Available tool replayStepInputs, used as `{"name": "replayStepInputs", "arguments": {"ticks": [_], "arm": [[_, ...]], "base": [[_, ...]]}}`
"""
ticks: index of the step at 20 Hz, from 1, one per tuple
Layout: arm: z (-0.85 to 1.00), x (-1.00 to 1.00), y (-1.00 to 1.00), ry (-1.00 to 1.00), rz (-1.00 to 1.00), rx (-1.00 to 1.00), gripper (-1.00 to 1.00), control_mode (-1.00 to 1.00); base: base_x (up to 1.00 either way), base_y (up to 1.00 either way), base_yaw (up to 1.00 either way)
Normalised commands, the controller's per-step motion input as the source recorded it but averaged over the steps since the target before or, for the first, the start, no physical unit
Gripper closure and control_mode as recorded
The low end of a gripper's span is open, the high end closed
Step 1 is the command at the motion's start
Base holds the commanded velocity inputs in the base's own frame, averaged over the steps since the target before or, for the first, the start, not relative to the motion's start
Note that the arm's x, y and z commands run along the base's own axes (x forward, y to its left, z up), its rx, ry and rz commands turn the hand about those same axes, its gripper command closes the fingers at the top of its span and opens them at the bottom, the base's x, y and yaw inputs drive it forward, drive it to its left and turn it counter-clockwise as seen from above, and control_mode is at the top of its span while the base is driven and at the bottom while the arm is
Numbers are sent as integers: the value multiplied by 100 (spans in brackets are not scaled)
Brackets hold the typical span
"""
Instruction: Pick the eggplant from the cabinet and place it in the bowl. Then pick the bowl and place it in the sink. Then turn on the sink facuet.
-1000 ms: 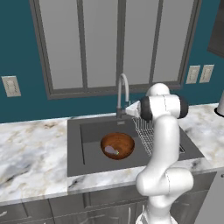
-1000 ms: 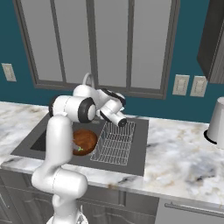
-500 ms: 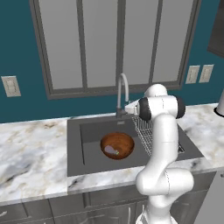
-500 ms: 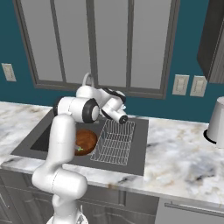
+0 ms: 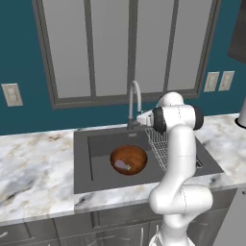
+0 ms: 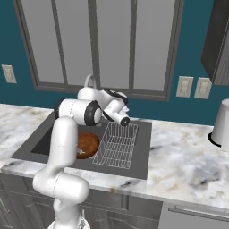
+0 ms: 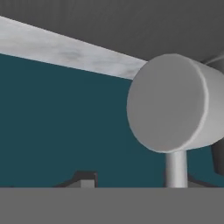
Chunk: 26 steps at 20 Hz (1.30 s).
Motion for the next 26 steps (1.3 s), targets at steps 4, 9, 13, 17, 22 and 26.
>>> {"name": "replayStepInputs", "arguments": {"ticks": [4,9,13,17,22,26], "arm": [[-14,0,-63,11,-6,1,100,-100],[-23,0,-82,17,-7,1,100,-100],[-31,0,-100,20,-9,0,100,-100],[-38,-1,-100,18,-10,1,100,-100],[-39,-4,-100,16,-9,1,100,-100],[-41,-12,-96,11,-7,0,100,-100]], "base": [[0,0,0],[0,0,0],[0,0,0],[0,0,0],[0,0,0],[0,0,0]]}}
